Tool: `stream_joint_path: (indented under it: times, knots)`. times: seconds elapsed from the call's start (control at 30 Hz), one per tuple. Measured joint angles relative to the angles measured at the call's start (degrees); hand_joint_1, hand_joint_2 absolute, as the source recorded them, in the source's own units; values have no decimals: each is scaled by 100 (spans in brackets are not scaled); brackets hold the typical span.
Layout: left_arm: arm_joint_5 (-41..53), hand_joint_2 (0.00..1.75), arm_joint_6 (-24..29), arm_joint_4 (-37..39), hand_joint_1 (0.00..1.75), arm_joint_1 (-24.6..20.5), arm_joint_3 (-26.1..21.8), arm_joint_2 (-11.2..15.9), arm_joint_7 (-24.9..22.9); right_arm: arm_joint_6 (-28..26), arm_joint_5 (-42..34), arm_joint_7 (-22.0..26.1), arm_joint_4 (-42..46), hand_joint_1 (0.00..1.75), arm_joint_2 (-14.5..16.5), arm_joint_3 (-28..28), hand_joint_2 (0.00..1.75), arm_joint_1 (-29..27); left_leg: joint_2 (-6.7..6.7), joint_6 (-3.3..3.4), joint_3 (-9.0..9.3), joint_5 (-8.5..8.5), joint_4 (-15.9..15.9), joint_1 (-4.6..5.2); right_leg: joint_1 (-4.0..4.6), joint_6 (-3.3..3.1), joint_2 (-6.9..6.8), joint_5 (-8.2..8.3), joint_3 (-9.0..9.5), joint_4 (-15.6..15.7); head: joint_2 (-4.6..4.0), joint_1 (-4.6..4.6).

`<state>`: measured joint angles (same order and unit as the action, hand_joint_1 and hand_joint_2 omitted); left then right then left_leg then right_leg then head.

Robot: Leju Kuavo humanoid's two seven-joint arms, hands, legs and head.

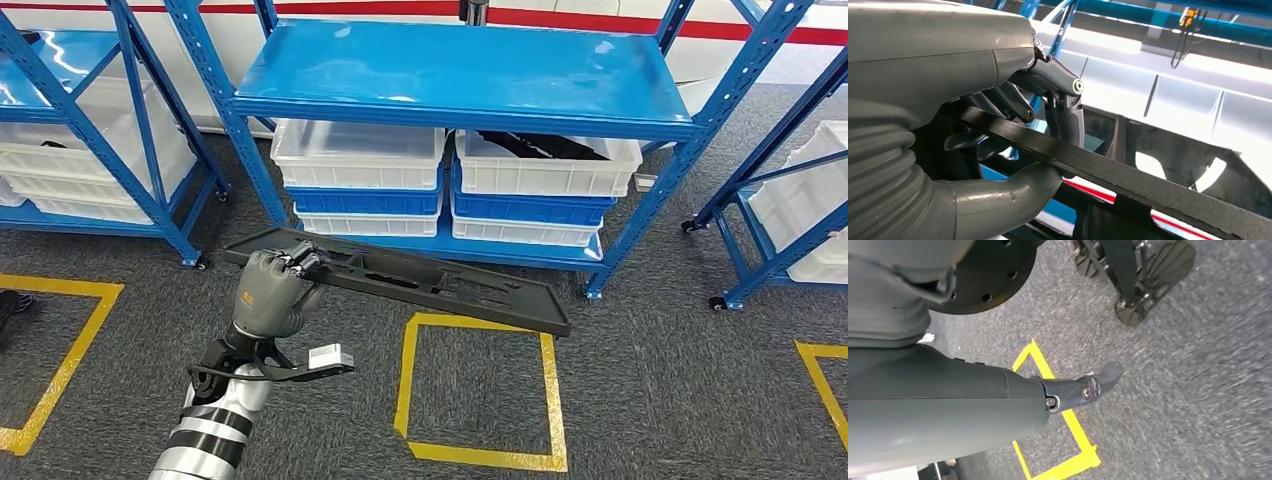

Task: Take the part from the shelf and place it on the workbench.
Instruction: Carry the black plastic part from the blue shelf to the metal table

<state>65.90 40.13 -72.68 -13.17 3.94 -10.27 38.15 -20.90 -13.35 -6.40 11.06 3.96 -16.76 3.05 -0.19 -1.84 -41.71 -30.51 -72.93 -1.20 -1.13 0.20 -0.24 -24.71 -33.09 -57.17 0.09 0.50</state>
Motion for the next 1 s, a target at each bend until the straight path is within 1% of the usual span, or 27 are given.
stream_joint_path:
  times: [0.03, 0.07, 0.1, 0.13, 0.17, 0.23, 0.27, 0.3, 0.33, 0.4, 0.43, 0.47, 0.5, 0.53, 0.57, 0.6, 0.63, 0.67, 0.73, 0.77, 0.8, 0.83, 0.87, 0.9, 0.93, 0.97, 1.0]
  knots:
    - [0, 175, 0, -4, 175, 8, -1, 1, 4, 6, 0, 10, 0, 0, 1, 0, 0, -4, 1, -1, 262, 109, 293, -8, -5, 21, 1, 26, -40, -14, 0, 0]
    - [0, 175, 0, -13, 175, 7, 0, 2, 10, 15, 0, 24, 0, 0, 1, 0, 0, -6, 1, 2, 554, 178, 690, -15, -8, 42, 2, 45, -74, -34, 0, 1]
    - [0, 175, 0, -23, 175, 7, 1, -1, 15, 25, 0, 39, 0, 0, 1, 0, 0, -4, -8, 23, 789, 242, 1013, -9, -2, 71, 2, 63, -104, -55, 0, -2]
    - [0, 175, 0, -38, 175, 6, 1, -2, 19, 34, 0, 50, 0, 0, 0, 0, 0, -2, -18, 51, 932, 271, 1234, 3, 6, 102, 2, 83, -127, -74, 0, -4]
    - [0, 175, 0, -49, 175, 3, -1, -3, 21, 43, 1, 62, 0, 0, 0, 0, 0, 1, -28, 84, 971, 269, 1318, 21, 14, 138, 4, 107, -149, -85, 0, -7]
    - [0, 175, 0, -63, 175, 0, -5, -4, 21, 48, 5, 73, -1, 0, 2, 0, 0, 3, -33, 177, 923, 335, 1338, 45, 19, 228, 9, 164, -183, -81, 0, -13]
    - [0, 175, 0, -69, 175, -5, -7, -6, 20, 49, 7, 78, -1, 0, 1, 0, 0, 2, -29, 231, 896, 375, 1362, 44, 16, 256, 13, 146, -228, -105, 0, -16]
    - [0, 175, 0, -78, 175, -9, -8, -8, 19, 49, 9, 81, -2, 0, 1, 0, 0, 0, -23, 294, 861, 425, 1386, 39, 15, 261, 17, 64, -290, -199, 0, -25]
    - [0, 175, 0, -86, 175, -14, -11, -9, 19, 51, 10, 86, -2, 0, 1, 0, 0, -3, -16, 347, 812, 480, 1408, 29, 17, 240, 19, -100, -399, -427, 0, -37]
    - [-2, 175, 0, -96, 175, -20, -22, -9, 19, 58, 13, 100, -2, 0, 4, 0, 0, -2, -7, 395, 677, 582, 1409, 31, 8, 186, 22, -529, -677, -1154, 0, -59]
    - [-4, 175, 0, -96, 175, -21, -29, -9, 19, 61, 14, 106, -2, 0, 6, 0, 0, -1, -3, 395, 602, 636, 1407, 33, 7, 189, 21, -682, -781, -1494, 0, -63]
    - [-7, 175, 0, -96, 175, -21, -36, -9, 19, 62, 14, 111, -2, 0, 5, -1, 0, -1, 2, 389, 531, 689, 1405, 34, 4, 219, 21, -740, -793, -1662, 0, -63]
    - [-10, 175, 0, -96, 175, -22, -43, -9, 19, 62, 14, 116, -2, 0, 4, -1, 0, -2, 4, 378, 464, 740, 1404, 33, -1, 267, 20, -711, -696, -1619, 0, -65]
    - [-16, 175, 0, -96, 175, -24, -48, -9, 19, 63, 14, 122, -2, 0, 1, -2, 0, -1, 4, 359, 401, 792, 1403, 28, -9, 321, 20, -615, -481, -1355, 0, -65]
    - [-22, 175, 0, -96, 175, -30, -54, -9, 19, 66, 14, 131, -1, 0, -2, -2, 0, 7, 3, 333, 349, 842, 1401, 25, -17, 360, 20, -527, -182, -927, 0, -67]
    - [-30, 175, 0, -98, 175, -38, -60, -9, 16, 73, 15, 138, -1, 0, -4, -2, 0, 18, 0, 299, 304, 891, 1401, 27, -11, 371, 23, -469, 99, -522, 0, -68]
    - [-37, 175, -1, -99, 175, -48, -64, -8, 9, 82, 15, 148, 0, 0, -4, -2, 0, 26, -1, 262, 279, 937, 1405, 31, -1, 360, 34, -429, 294, -219, 0, -60]
    - [-44, 175, -1, -101, 175, -60, -68, -8, 3, 91, 15, 155, 0, 0, -3, -2, 0, 31, -1, 222, 267, 982, 1411, 35, 15, 330, 46, -426, 376, -56, 0, -58]
    - [-56, 175, -1, -102, 175, -78, -70, -8, -7, 101, 15, 162, -1, 0, -2, -2, 0, 27, -1, 139, 270, 1072, 1459, 30, 38, 249, 64, -375, 312, -38, 0, -51]
    - [-60, 175, 0, -102, 175, -84, -70, -7, -8, 102, 15, 162, -1, 0, -2, -2, 0, 28, -1, 101, 253, 1067, 1460, 19, 18, 196, 57, -340, 288, -30, 0, -56]
    - [-61, 175, 0, -102, 175, -87, -70, -4, -9, 103, 15, 162, -1, 0, -3, -3, 0, 28, 1, 73, 217, 973, 1400, 10, 0, 135, 48, -291, 273, -23, 0, -48]
    - [-61, 175, -1, -102, 175, -89, -70, 0, -10, 104, 15, 163, -1, 0, -6, -3, 0, 28, 1, 50, 146, 774, 1214, 3, -17, 71, 38, -235, 247, -13, 0, -38]
    - [-63, 175, -1, -102, 175, -91, -70, 3, -11, 104, 15, 165, 0, 0, -9, -4, 0, 29, 1, 36, 41, 500, 904, -3, -26, 23, 29, -185, 213, -12, 0, -32]
    - [-64, 175, -1, -102, 175, -89, -70, 7, -13, 105, 15, 166, 0, 0, -11, -4, 0, 27, 1, 22, -72, 224, 520, -3, -8, -11, 25, -140, 160, -16, 0, -24]
    - [-67, 175, -1, -102, 175, -87, -70, 9, -14, 108, 15, 167, 0, 0, -12, -4, 0, 25, -1, 7, -166, 20, 150, -3, 8, -26, 23, -98, 103, -19, 0, -23]
    - [-69, 175, -1, -101, 175, -85, -70, 13, -16, 110, 15, 171, -1, 0, -11, -4, 0, 22, -2, 0, -185, -73, -77, -3, 22, -28, 22, -58, 48, -23, 0, -22]
    - [-72, 175, -1, -101, 175, -84, -70, 16, -18, 113, 15, 174, -1, 0, -10, -4, 0, 19, -1, 2, -101, -65, -102, -2, 33, -21, 23, -23, -2, -27, 0, -21]
